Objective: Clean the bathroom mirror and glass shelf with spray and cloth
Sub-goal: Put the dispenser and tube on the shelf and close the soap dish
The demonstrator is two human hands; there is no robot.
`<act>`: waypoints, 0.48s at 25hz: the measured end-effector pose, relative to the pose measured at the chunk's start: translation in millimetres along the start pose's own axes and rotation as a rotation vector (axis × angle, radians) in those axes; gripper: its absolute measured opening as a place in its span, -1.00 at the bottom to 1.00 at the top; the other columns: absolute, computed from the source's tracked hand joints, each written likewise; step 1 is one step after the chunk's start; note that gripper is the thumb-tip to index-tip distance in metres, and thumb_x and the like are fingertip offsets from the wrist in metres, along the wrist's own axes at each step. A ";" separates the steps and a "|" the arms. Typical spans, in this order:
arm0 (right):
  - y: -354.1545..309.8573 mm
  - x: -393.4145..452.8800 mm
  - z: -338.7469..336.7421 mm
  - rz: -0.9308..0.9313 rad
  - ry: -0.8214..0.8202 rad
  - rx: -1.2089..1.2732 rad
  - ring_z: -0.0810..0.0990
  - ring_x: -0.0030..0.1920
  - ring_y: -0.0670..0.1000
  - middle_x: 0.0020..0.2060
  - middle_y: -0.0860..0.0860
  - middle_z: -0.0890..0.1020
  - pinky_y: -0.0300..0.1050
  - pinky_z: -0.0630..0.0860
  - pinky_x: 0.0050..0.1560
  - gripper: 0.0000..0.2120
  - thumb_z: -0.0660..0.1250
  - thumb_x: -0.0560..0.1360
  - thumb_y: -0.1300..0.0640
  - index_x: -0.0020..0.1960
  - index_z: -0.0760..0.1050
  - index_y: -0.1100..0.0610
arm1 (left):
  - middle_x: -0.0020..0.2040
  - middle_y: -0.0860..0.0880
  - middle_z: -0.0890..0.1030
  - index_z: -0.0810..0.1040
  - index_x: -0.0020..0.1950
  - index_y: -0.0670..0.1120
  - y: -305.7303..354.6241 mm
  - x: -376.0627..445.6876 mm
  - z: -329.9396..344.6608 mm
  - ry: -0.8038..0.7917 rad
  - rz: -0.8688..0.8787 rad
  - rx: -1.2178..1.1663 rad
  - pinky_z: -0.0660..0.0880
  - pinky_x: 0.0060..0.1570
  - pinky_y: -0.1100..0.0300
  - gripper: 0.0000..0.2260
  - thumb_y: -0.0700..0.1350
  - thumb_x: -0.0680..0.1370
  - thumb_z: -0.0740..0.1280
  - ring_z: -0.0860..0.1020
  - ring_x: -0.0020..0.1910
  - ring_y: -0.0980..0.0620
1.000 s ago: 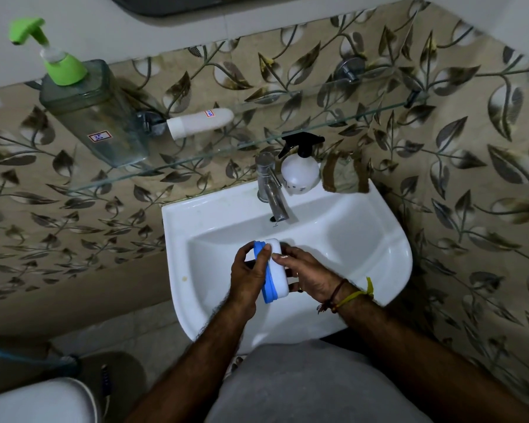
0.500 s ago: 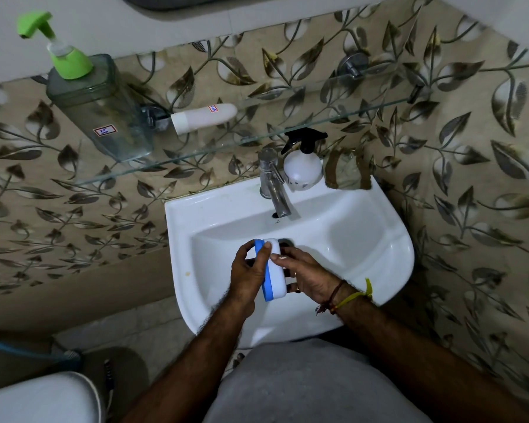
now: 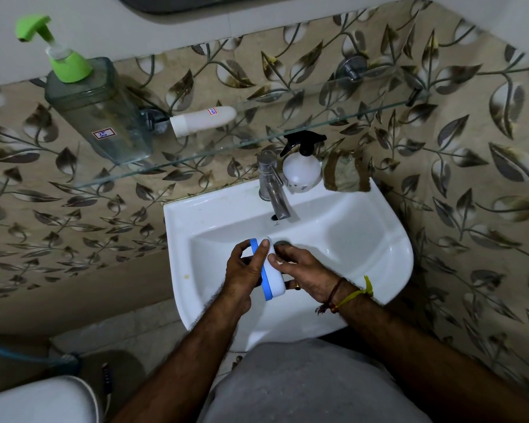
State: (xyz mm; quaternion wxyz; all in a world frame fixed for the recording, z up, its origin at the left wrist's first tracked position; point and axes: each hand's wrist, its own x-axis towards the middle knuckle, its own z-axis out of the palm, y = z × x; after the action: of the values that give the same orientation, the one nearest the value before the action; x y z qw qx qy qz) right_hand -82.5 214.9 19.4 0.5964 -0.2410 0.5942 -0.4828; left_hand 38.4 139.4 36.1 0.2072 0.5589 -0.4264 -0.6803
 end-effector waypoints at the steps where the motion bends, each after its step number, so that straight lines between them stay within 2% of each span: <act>1: -2.0 1.7 1.0 -0.011 0.016 -0.033 0.60 0.23 0.09 0.23 0.19 0.57 0.16 0.63 0.12 -0.60 0.40 0.55 -0.01 0.34 0.48 0.05 | -0.02 -0.14 0.65 0.48 0.26 -0.01 4.0 0.5 -2.9 -0.001 -0.006 -0.008 0.65 -0.07 -0.02 -0.55 0.11 0.45 0.48 0.67 -0.06 -0.10; 4: -10.5 5.9 1.6 -0.035 0.034 -0.184 0.62 0.18 0.12 0.13 0.11 0.63 0.29 0.58 0.16 -0.54 0.48 0.48 0.03 0.31 0.42 0.09 | -0.03 -0.12 0.65 0.46 0.27 -0.05 16.0 -0.1 -10.8 -0.022 -0.021 -0.023 0.60 -0.27 0.15 -0.52 0.05 0.43 0.51 0.67 -0.14 -0.04; 6: -20.4 4.1 -0.1 -0.084 -0.008 -0.287 0.66 0.13 0.11 0.10 0.06 0.66 0.27 0.58 0.16 -0.53 0.53 0.41 -0.02 0.22 0.45 0.11 | 0.04 -0.14 0.64 0.43 0.28 -0.06 20.8 -2.5 -12.1 -0.044 -0.045 -0.049 0.61 -0.24 0.12 -0.50 0.02 0.43 0.52 0.67 -0.09 -0.05; 9: -43.0 -3.0 -3.0 -0.195 -0.038 -0.430 0.69 0.06 0.10 0.07 0.01 0.69 0.16 0.61 0.15 -0.49 0.55 0.35 -0.07 0.21 0.53 0.10 | 0.16 -0.19 0.61 0.37 0.30 -0.08 28.3 -4.7 -8.5 -0.061 -0.033 -0.090 0.65 -0.11 0.05 -0.46 -0.01 0.43 0.53 0.67 0.03 -0.12; 12: -69.1 -7.6 -2.6 -0.307 -0.080 -0.476 0.70 0.02 -0.06 0.09 -0.05 0.68 -0.12 0.64 0.06 -0.53 0.56 0.41 0.11 0.29 0.54 0.08 | 0.18 -0.17 0.61 0.35 0.33 -0.12 48.2 -7.9 -8.6 -0.071 0.013 -0.130 0.63 -0.11 0.09 -0.44 0.00 0.45 0.51 0.67 0.05 -0.11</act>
State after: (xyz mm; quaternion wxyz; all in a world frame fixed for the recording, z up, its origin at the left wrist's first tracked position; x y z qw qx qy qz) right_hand -103.6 193.4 82.1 0.4659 -0.4801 0.6236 -0.4045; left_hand 39.3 115.8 79.8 0.2319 0.5170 -0.3920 -0.7248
